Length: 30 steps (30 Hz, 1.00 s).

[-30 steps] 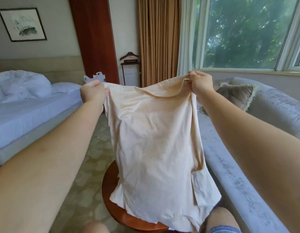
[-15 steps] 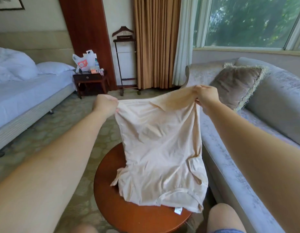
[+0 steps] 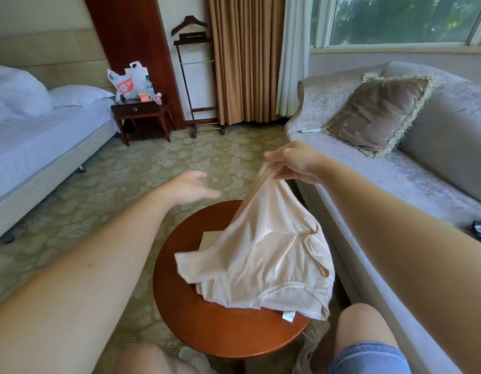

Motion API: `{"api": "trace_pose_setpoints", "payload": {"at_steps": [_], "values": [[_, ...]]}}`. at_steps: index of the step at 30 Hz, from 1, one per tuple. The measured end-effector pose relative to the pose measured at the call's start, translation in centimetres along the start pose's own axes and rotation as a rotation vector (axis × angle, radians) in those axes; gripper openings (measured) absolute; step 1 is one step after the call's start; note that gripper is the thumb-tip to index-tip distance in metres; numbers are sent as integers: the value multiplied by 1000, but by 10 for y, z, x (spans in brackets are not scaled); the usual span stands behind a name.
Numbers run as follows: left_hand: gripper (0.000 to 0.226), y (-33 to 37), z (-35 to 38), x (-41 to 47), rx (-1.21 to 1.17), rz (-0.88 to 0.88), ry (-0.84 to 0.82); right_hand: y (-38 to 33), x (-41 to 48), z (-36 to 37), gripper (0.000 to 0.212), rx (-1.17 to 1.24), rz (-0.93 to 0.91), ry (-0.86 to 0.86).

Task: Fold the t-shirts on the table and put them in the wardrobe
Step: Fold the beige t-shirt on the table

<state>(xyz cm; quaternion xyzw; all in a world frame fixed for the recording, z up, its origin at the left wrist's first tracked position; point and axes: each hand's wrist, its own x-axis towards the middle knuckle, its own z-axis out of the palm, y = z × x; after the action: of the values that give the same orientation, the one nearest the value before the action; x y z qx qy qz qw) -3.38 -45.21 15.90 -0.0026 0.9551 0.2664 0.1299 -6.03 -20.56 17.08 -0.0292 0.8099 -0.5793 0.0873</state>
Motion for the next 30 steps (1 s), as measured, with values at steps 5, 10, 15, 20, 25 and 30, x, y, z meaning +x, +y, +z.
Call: {"api": "trace_pose_setpoints", "payload": {"at_steps": [5,10,15,20,25,30], "values": [[77,65,17,-2,-227,243,51,-11,-7,37,41,75,-79,-86],[24,67,22,0,-91,203,48,-11,-13,38,48,103,-101,-45],[60,77,24,1,33,205,203,-11,-15,42,54,163,-100,-25],[68,76,22,8,-386,37,187,-11,-14,39,43,326,-71,-36],[60,80,11,3,-984,8,235,7,-20,51,7,194,-112,111],[55,97,-10,-8,-1225,80,292,-1,-20,67,43,122,-169,114]]}}
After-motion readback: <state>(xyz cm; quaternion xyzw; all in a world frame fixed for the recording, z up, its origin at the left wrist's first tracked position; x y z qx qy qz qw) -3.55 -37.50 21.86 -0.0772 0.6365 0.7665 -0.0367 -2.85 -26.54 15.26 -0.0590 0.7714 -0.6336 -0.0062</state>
